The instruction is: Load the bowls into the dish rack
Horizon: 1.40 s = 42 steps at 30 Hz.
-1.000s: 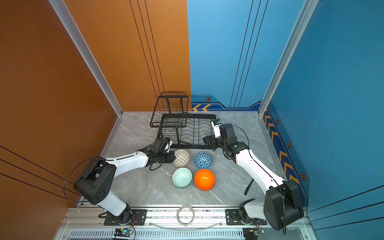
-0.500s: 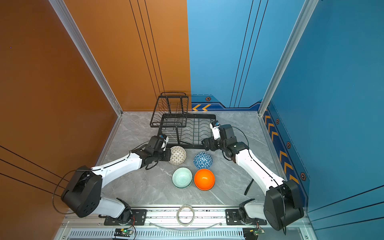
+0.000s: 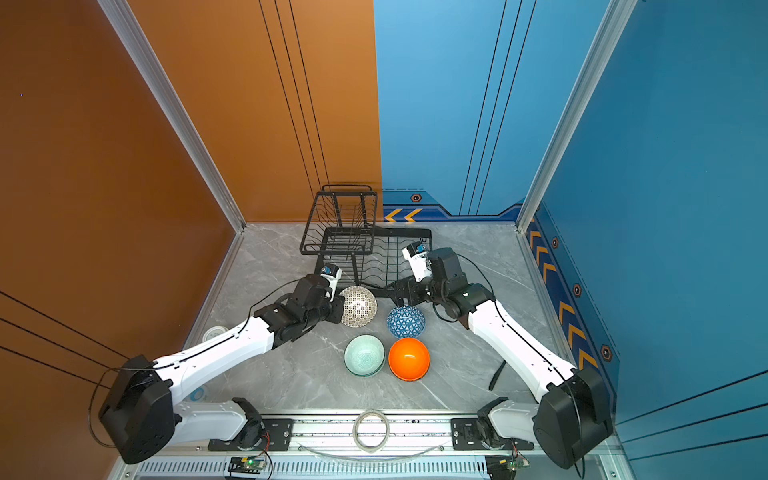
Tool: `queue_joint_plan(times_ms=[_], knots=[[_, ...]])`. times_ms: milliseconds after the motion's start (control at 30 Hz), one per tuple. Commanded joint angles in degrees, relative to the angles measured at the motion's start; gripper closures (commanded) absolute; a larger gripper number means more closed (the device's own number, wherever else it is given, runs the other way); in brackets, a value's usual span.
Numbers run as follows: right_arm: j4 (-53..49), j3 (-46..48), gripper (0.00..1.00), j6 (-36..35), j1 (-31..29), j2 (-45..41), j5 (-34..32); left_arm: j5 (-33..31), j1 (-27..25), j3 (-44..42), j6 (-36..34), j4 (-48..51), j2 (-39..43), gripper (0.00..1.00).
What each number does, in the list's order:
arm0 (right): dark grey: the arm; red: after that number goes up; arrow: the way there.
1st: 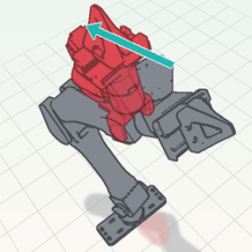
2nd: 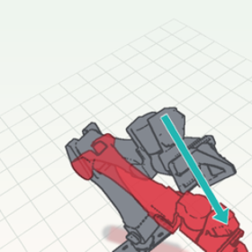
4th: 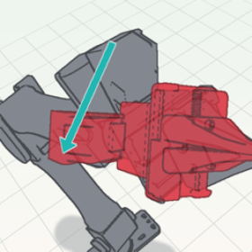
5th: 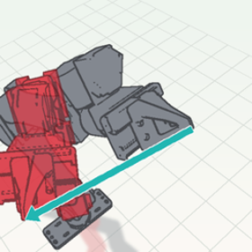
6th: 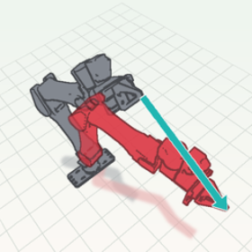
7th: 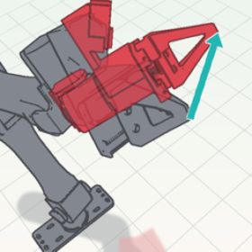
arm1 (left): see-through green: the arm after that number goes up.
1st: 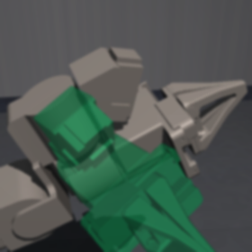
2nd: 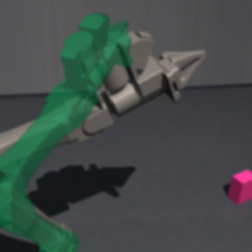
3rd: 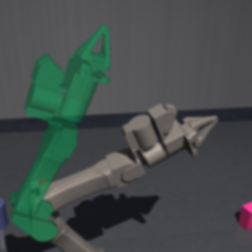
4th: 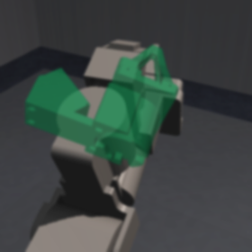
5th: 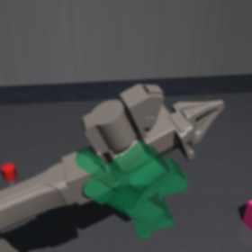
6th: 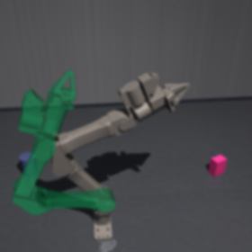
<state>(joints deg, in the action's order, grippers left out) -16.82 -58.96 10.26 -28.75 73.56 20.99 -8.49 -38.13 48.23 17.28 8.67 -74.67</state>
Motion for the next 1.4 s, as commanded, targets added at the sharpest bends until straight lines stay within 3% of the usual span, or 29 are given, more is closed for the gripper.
queue_joint_plan(times_ms=[0,467,700,1167,1367], knots=[[0.1,-1.3,0.03,2.7,-1.9,-0.9,1.1,-2.8,-1.1,3.4,-1.3,-5.6,1.2,1.0],[5.1,-0.5,0.2,9.7,-4.7,3.4,-3.8,-2.7,-2.8,5.6,1.2,-12.1,0.0,1.0],[7.5,-0.4,0.34,12.0,-4.7,5.6,-5.5,-2.9,-4.3,4.6,2.9,-15.9,-1.3,1.0],[7.0,0.1,0.74,13.1,-2.7,7.4,-5.5,-5.2,-7.1,5.6,3.8,-18.9,-4.8,1.0],[6.1,-0.1,0.82,12.7,-0.7,7.7,-3.7,-6.6,-7.2,6.3,3.7,-19.2,-5.2,1.0]])
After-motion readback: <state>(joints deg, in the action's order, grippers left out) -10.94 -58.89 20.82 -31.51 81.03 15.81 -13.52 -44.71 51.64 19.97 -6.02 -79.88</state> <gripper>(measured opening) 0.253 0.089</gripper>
